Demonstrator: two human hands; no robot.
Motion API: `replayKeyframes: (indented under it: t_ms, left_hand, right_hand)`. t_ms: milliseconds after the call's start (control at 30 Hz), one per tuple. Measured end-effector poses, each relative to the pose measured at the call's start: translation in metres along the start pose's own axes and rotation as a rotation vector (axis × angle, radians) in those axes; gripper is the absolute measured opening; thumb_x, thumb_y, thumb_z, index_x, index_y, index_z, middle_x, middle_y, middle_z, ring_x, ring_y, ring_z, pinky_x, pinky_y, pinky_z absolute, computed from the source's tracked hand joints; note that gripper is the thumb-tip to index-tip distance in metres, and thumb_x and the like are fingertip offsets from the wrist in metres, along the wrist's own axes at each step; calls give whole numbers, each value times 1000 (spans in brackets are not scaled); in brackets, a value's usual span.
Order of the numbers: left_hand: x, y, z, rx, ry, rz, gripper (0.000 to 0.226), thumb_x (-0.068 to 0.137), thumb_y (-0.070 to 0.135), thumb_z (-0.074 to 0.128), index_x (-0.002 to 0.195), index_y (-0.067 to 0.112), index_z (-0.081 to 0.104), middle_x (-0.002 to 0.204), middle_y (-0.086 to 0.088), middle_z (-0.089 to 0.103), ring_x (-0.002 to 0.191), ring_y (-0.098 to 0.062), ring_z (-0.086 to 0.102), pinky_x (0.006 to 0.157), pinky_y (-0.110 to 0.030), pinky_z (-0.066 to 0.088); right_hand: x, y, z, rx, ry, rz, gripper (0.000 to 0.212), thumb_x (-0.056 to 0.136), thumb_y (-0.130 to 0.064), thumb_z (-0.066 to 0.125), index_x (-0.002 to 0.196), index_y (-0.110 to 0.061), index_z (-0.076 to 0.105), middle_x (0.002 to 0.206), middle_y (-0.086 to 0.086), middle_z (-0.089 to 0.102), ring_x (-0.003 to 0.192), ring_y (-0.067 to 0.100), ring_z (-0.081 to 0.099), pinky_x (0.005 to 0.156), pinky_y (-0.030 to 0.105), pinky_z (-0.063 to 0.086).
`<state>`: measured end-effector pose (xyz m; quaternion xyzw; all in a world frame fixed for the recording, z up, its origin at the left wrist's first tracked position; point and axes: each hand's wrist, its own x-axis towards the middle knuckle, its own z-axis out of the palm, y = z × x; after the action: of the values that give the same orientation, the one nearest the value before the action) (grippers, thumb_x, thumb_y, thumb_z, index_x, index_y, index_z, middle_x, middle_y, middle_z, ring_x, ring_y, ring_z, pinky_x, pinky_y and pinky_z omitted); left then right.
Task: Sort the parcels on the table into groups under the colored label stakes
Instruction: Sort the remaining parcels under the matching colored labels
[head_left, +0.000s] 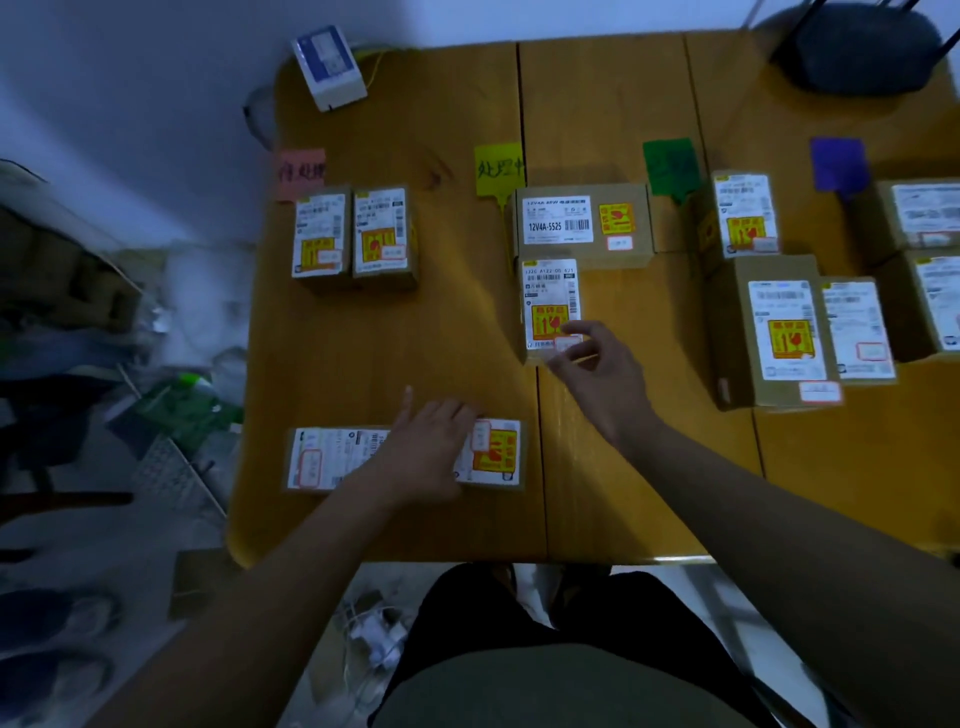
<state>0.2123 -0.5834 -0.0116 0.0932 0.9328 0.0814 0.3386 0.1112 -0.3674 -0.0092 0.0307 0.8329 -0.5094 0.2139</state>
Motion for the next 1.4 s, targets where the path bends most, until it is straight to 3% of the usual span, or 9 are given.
replayKeyframes:
  t_ms: [133,267,367,467,533,1033,1133,1300,1400]
  left_hand:
    - [-15,6,-59,-18,268,97,89,79,38,73,152,45,22,159,4,27,152,-28,10,114,-77,13]
    - [-33,10,-115,-41,692,171,80,78,27,68,149,41,33,160,-3,30,151,-29,13,121,-62,21]
    - [-34,24,-141,-544,1000,21,70,88,17,58,153,33,37,154,-2,35,144,-25,35,116,-55,37]
    - [-36,50,-167,-1356,833,-17,59,101,16,58,153,37,40,146,3,49,118,-13,61,93,-44,58]
    - [-38,62,-178,-1573,712,45,54,103,22,58,153,34,42,141,1,60,107,-13,70,83,-39,62]
    - [-24,90,-188,-1509,746,147,49,101,16,61,147,28,53,132,7,68,111,-13,72,85,-37,63]
    - [-7,97,-180,-1475,736,127,48,102,17,61,146,32,53,126,13,68,104,-8,73,79,-29,63]
    - [43,104,-155,-1275,691,9,48,99,30,64,146,36,54,139,2,64,114,-15,68,94,-43,60]
    - [75,112,-140,-1215,659,-65,45,100,20,64,144,25,59,137,3,64,114,-15,66,87,-28,57]
  right_hand:
    - [-10,-24,-5,79,-572,63,45,93,-40,74,136,-32,61,128,-5,68,117,14,68,99,36,57]
    - [-7,-65,-25,281,-530,33,40,95,-29,73,132,-18,64,124,8,74,115,27,72,93,40,60]
    - [-5,-93,-45,525,-441,33,46,92,-24,74,133,-7,61,125,17,73,121,40,68,102,53,56]
    - [-6,-113,-60,669,-383,-4,53,93,-24,75,138,-3,58,132,20,70,125,42,65,113,57,47]
    - [-10,-122,-70,704,-355,-27,56,93,-24,76,140,-3,55,132,20,70,125,39,67,112,56,48]
    - [-23,-117,-118,630,-254,-109,39,101,-27,65,138,-14,64,130,13,73,120,30,70,99,42,57]
    - [-18,-105,-122,618,-196,-89,50,95,-26,74,142,-15,59,130,16,72,118,33,71,100,49,57]
    - [0,-71,-130,579,-70,49,56,90,-23,80,138,-20,54,124,14,73,110,30,75,96,53,60]
    - [19,-42,-129,522,-32,149,66,89,-26,81,147,-16,51,125,12,72,111,27,74,94,51,61]
